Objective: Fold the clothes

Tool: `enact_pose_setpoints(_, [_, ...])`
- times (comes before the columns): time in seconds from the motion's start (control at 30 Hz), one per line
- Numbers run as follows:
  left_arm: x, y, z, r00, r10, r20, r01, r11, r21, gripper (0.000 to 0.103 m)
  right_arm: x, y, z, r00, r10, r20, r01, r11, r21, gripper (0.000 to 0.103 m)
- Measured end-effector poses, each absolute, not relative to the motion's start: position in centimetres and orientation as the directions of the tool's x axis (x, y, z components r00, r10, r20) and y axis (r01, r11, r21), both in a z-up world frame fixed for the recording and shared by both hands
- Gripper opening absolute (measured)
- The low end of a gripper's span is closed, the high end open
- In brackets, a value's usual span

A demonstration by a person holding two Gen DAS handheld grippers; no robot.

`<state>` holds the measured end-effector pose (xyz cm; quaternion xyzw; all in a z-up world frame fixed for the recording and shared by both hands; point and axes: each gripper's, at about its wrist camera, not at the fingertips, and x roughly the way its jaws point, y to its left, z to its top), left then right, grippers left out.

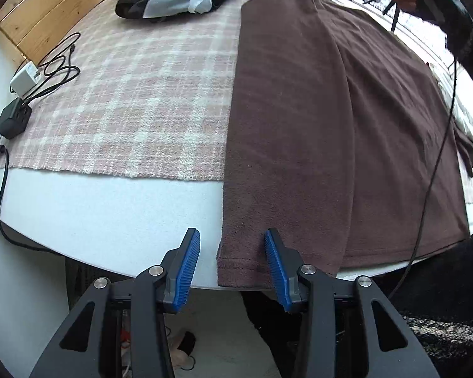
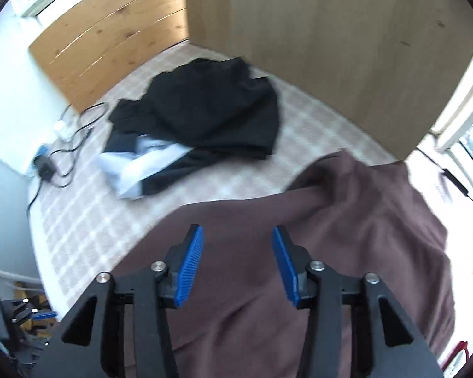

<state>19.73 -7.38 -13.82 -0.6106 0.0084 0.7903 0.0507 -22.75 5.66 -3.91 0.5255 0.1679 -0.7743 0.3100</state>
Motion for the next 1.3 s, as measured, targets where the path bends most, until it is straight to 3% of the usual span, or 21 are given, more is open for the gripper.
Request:
enact_pose_setpoints(0.07, [19.7,-6.6,-13.8,-0.266,0.061,-0.962,-0.121,-0.992,-0.03,0.039,-20.7,3.0,-3.7,-0.188,-0.342,-0.92,0.705,-0.7,0.116,0.053])
enact_pose_setpoints(0.13, [19.8,-5.9,-13.8,-0.279,0.073,-0.957,-0.146,-0.989,-0.033,0.029,-20.1,0.5,-5.2,-0.209,-0.265,-0.942,0.696,-0.716,0.047,0.053])
enact_pose_setpoints(0.3, [20.1,-3.6,-14.1,-0.312,0.088,-0.946,-0.173,-0.984,-0.034,0.023,-20.9,-3.3,-9.7,-0.174,-0.07,-0.982,0.66,-0.748,-0.064,0.053])
enact_pose_setpoints(0.4, [20.6,-3.7,-13.9,-0.328,0.089,-0.941,-0.201,-0.979,-0.022,0.011,-20.9,-3.1,-10.9,-0.155,-0.058,-0.986,0.652,-0.756,-0.058,0.052])
enact_pose_setpoints(0.53, [20.4,-3.3,-13.6,-0.334,0.069,-0.94,-0.219,-0.976,0.007,0.008,-20.7,-1.5,-9.8,-0.165,-0.122,-0.979,0.653,-0.757,-0.016,0.014])
enact_pose_setpoints(0.63, [19.9,-2.6,-12.2,-0.358,0.059,-0.932,-0.226,-0.974,0.025,0.008,-20.6,1.5,-7.9,-0.146,-0.236,-0.961,0.61,-0.786,0.1,0.008])
enact_pose_setpoints(0.9, [22.4,3.2,-6.6,-0.418,0.114,-0.901,-0.36,-0.932,0.049,0.008,-18.0,16.3,-2.2,-0.23,-0.562,-0.794,0.425,-0.792,0.437,0.006])
enact_pose_setpoints(1.0, [23.7,7.0,-7.2,-0.341,0.217,-0.915,-0.457,-0.889,-0.04,0.013,-16.3,21.3,-4.2,-0.265,-0.493,-0.829,0.393,-0.84,0.374,0.007])
enact_pose_setpoints(1.1, [25.7,9.2,-7.5,-0.281,0.254,-0.926,-0.52,-0.851,-0.076,0.016,-15.3,25.1,-6.6,-0.278,-0.162,-0.947,0.325,-0.943,0.066,0.017])
enact_pose_setpoints(1.13, [25.9,9.0,-7.3,-0.281,0.248,-0.927,-0.513,-0.855,-0.073,0.016,-15.1,26.3,-6.6,-0.278,-0.136,-0.951,0.301,-0.952,0.048,0.017])
enact_pose_setpoints(1.3, [24.1,4.5,-6.0,-0.323,0.178,-0.93,-0.394,-0.918,-0.039,0.015,-14.3,28.0,-3.2,-0.309,-0.286,-0.907,0.317,-0.93,0.185,0.021])
